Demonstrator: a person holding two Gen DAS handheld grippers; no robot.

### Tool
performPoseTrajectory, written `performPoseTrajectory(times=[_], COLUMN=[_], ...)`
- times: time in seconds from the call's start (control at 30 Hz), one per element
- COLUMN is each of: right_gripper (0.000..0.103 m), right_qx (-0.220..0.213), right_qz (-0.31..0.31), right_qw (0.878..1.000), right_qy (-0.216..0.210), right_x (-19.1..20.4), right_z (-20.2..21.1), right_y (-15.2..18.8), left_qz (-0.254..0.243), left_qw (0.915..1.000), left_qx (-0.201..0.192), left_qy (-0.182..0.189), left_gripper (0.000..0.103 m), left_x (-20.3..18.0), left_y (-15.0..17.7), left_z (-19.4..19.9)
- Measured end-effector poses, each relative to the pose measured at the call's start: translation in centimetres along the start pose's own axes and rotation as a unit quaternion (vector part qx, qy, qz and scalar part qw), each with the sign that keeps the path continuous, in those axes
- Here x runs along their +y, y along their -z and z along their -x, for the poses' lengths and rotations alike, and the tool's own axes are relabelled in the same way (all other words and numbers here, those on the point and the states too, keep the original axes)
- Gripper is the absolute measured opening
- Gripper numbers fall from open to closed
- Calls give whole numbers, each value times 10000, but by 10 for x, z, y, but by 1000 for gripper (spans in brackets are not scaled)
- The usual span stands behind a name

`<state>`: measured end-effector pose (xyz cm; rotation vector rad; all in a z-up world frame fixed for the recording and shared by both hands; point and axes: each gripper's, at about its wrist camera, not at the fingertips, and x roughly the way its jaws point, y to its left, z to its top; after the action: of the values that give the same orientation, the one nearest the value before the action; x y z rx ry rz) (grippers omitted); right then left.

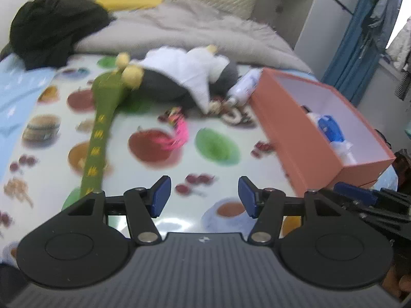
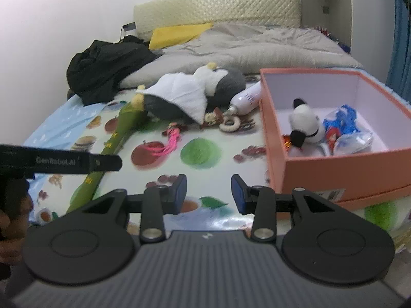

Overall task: Organize soft objects
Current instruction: 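Withdraw both open grippers from the box back toward the pile, then grasp the pink-haired doll with the left gripper while the right gripper grasps the white ring toy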

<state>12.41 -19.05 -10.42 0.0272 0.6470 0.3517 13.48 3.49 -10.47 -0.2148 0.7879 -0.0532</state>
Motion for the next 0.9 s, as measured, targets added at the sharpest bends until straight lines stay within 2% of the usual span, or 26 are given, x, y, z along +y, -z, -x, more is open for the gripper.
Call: performPoseTrajectory(times=[0.2,0.63,0.73,0.8,0.87,0.9], right_gripper=[41,42,51,65,73,73], right_qx=[54,185,255,294,267,260], right_qz=[130,428,393,389,422,440], right_qw=[9999,9988,9986,9986,9986,9986], right_qy=[-69,-129,-239,-198,-161,-132], right_x=[9,22,24,25,27,27], right_z=[-17,-80,-97,-111,-122,-128], right_y=[4,-13,-17,-20,-22,-24], left_qz=[19,439,459,506,531,534], left_qw=[9997,9980,9977,9973,9970,9970], left_qx=[97,214,249,274,304,311], left_qy=[-207,-403,-439,-454,-468,-466], left_gripper=[64,66,69,70,74,74], left_x=[15,50,59,65,70,71], left_y=[2,-36,-44,-51,-57,-60], left_z=[-17,-70,-84,-94,-105,-110])
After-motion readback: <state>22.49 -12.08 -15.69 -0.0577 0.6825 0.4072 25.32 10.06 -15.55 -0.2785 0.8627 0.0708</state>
